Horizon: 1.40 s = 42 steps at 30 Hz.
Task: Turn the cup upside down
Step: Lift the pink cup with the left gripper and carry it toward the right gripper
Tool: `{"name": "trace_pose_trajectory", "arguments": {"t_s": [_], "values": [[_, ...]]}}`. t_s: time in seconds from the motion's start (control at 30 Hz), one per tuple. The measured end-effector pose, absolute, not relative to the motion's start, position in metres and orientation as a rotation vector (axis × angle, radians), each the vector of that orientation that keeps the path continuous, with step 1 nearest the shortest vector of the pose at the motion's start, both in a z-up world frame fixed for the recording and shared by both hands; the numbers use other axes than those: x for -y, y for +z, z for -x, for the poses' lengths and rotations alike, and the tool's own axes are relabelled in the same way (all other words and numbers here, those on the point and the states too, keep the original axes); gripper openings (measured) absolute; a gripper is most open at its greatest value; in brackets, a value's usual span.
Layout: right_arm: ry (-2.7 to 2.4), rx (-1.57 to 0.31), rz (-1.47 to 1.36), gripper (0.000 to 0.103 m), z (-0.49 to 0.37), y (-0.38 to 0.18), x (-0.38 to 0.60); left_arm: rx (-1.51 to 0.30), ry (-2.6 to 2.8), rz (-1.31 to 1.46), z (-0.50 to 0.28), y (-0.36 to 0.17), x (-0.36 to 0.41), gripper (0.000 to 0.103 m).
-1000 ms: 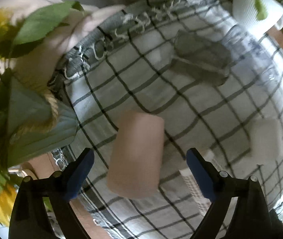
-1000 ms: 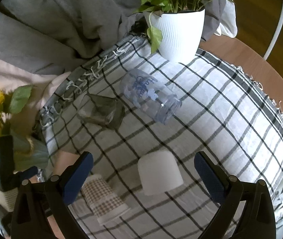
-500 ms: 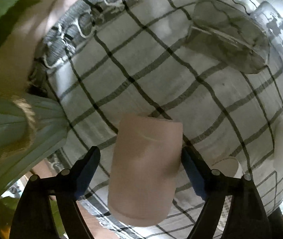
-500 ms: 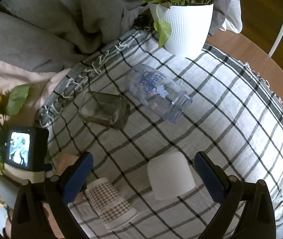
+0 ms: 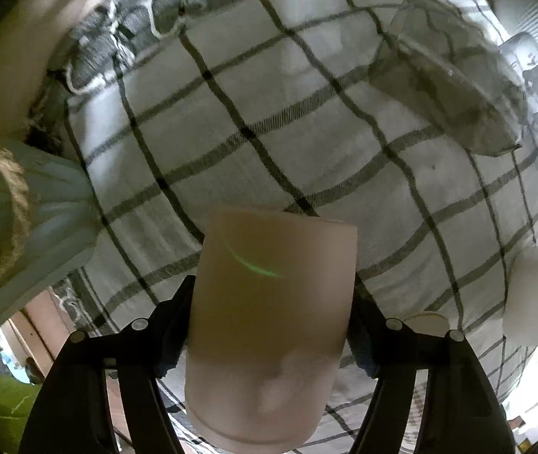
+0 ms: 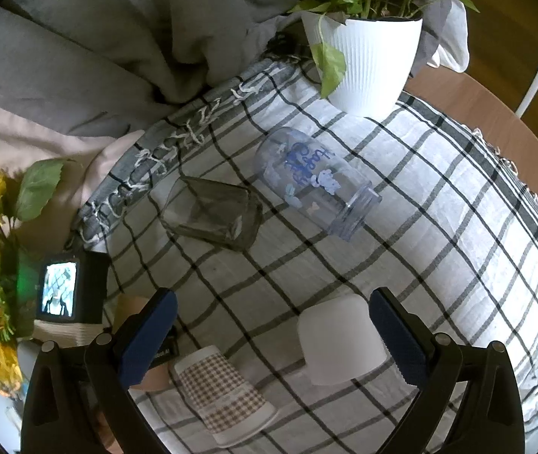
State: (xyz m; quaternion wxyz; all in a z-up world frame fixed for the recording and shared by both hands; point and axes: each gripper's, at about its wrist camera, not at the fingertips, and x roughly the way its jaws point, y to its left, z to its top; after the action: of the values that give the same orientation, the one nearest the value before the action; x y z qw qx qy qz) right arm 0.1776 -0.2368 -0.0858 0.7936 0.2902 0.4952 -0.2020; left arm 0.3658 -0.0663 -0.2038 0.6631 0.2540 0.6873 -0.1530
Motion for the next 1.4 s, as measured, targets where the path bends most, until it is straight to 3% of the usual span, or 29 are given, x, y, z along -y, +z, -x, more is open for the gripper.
{"name": "trace_pose_trajectory", "arguments": {"t_s": [0.4, 0.73, 1.1, 1.4], "values": [[-0.418, -1.013, -0.621, 0.102, -0.156, -0.066, 0.254, -1.431, -0.411, -0.425, -0.34, -0.119, 0.091, 0.07], [-0.373, -1.019, -0.562, 0.102, -0.116, -0.054, 0.276, -1.299, -0.363, -0.239, -0.227, -0.07, 0.092, 0.07], [-0.278, -1.105, -0.458, 0.102, -0.077, -0.072, 0.281, -1.292, -0.237, -0.066, -0.145, -0.08, 0.082, 0.07], [-0.235, -1.194, -0.322, 0.102, -0.046, -0.095, 0.302, -1.393, -0.192, 0.093, -0.092, -0.13, 0.103, 0.07]]}}
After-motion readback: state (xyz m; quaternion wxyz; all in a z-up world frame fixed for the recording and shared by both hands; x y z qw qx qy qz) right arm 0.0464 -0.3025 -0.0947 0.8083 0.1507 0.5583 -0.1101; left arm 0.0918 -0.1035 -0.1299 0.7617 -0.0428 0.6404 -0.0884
